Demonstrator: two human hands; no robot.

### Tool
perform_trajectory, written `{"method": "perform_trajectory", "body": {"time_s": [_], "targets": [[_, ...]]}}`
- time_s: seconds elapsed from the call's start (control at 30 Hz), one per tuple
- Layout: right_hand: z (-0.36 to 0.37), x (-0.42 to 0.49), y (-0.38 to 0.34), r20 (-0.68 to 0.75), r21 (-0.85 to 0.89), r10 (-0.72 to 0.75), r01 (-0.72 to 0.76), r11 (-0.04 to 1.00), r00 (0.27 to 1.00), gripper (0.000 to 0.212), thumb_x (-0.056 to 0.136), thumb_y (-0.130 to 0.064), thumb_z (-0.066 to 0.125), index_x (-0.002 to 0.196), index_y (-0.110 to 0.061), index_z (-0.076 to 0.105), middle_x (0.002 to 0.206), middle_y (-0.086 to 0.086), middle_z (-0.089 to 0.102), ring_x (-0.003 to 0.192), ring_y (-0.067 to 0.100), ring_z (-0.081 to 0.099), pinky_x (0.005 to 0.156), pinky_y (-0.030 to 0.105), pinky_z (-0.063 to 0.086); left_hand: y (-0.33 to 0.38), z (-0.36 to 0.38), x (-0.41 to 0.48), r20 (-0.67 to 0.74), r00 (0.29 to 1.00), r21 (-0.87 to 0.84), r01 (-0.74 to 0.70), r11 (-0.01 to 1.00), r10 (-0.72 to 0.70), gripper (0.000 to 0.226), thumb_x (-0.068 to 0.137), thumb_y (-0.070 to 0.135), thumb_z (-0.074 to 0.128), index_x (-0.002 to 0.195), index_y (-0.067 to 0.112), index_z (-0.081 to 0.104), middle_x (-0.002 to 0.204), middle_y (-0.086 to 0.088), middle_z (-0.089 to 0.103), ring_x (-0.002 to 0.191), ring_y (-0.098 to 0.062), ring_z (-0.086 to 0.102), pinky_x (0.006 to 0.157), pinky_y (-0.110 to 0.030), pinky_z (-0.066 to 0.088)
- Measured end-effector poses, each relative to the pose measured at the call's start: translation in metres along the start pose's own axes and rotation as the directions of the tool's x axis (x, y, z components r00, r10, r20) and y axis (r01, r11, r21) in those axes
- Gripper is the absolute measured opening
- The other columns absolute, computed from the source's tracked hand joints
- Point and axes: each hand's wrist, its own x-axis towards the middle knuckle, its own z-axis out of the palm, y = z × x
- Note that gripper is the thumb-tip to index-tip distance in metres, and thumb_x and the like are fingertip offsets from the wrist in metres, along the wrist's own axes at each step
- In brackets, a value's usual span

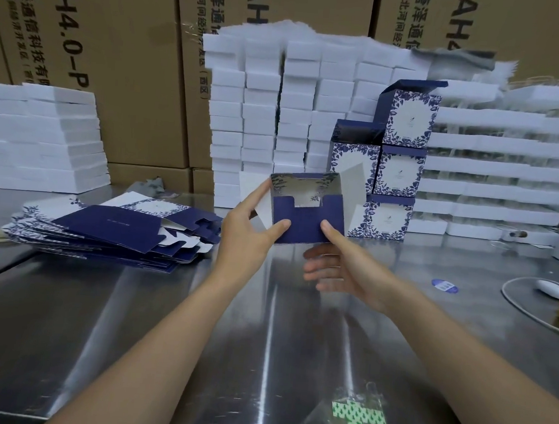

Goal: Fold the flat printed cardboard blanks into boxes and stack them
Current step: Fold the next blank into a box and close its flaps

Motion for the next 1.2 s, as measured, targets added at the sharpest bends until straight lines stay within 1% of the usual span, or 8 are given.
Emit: {"method": "perform_trajectory", "body": {"time_s": [0.17,0.33,0.47,0.6,0.67,0.8,1.03,1.2], "targets": [[0.009,-0.001,-0.006,-0.103,0.061,-0.114,0.120,0.991,0.988,0.049,0.103,-0.054,0.059,0.086,-0.011,0.076,0.072,0.006,0.072,0.071,0.019,0.075,0.060,0.026,0.052,0.001,0.003,-0.001,-0.013,0.995,0.058,-0.095,0.994,0.096,0.077,0.092,0.010,0.077,0.158,0.034,0.047,0.154,0.025,0.052,0.141,0.006,0.047,0.117,-0.023,0.041],[0.011,0.000,-0.008,-0.292,0.105,-0.128,0.165,0.981,0.948,0.036,0.108,-0.033,0.054,0.087,-0.007,0.069,0.056,-0.001,0.059,0.055,0.012,0.065,0.056,0.025,0.040,0.004,0.009,-0.007,-0.074,0.970,0.014,-0.230,0.973,0.231,0.111,0.087,0.021,0.085,0.161,0.059,0.012,0.162,0.037,0.029,0.142,0.015,0.037,0.100,-0.011,0.048],[0.014,-0.002,-0.014,-0.368,0.146,-0.179,0.247,0.958,0.912,0.034,0.107,-0.032,0.056,0.088,-0.006,0.069,0.056,-0.003,0.057,0.053,0.012,0.061,0.053,0.025,0.038,0.004,0.016,-0.010,-0.176,0.984,-0.146,-0.065,0.987,0.038,0.100,0.080,0.039,0.091,0.150,0.063,0.024,0.133,0.012,0.058,0.108,-0.009,0.071,0.079,-0.024,0.060],[0.022,-0.006,-0.018,-0.353,0.153,-0.211,0.278,0.948,0.912,0.035,0.106,-0.035,0.058,0.085,-0.009,0.069,0.057,-0.002,0.055,0.052,0.013,0.058,0.051,0.023,0.040,0.003,0.019,-0.006,0.199,0.916,-0.260,0.393,0.882,-0.349,0.032,0.083,0.056,0.076,0.100,0.030,0.068,0.072,0.004,0.067,0.070,-0.012,0.070,0.075,-0.035,0.046],[0.026,-0.007,-0.018,-0.319,0.120,-0.231,0.281,0.952,0.919,0.037,0.106,-0.036,0.059,0.083,-0.010,0.069,0.057,-0.001,0.055,0.052,0.013,0.058,0.051,0.023,0.041,0.003,0.023,-0.008,0.320,0.862,-0.262,0.479,0.838,-0.393,0.035,0.091,0.055,0.064,0.070,0.027,0.068,0.058,0.002,0.053,0.062,-0.014,0.063,0.072,-0.035,0.041],[0.033,-0.010,-0.015,-0.268,0.091,-0.250,0.283,0.955,0.930,0.038,0.106,-0.039,0.058,0.083,-0.011,0.068,0.057,-0.001,0.056,0.053,0.014,0.059,0.054,0.026,0.039,0.002,0.028,-0.009,0.299,0.844,-0.357,0.532,0.768,-0.446,0.049,0.104,0.035,0.049,0.057,0.026,0.062,0.053,0.003,0.040,0.053,-0.017,0.053,0.072,-0.035,0.042],[0.042,-0.019,-0.011,-0.070,0.191,-0.225,0.234,0.953,0.972,0.034,0.100,-0.027,0.057,0.070,-0.018,0.068,0.064,0.005,0.055,0.060,0.018,0.057,0.055,0.026,0.040,0.003,0.031,-0.010,0.303,0.848,-0.297,0.519,0.802,-0.436,0.043,0.101,0.028,0.045,0.060,0.022,0.053,0.052,0.000,0.039,0.051,-0.017,0.048,0.069,-0.032,0.047],[0.044,-0.017,-0.011,-0.150,0.260,-0.166,0.201,0.944,0.975,0.032,0.096,-0.023,0.055,0.065,-0.019,0.061,0.058,-0.001,0.046,0.053,0.015,0.047,0.055,0.025,0.039,0.008,0.033,-0.015,0.324,0.823,-0.275,0.555,0.786,-0.467,0.047,0.101,0.035,0.050,0.054,0.026,0.052,0.052,0.002,0.037,0.050,-0.016,0.048,0.075,-0.036,0.043]]}}
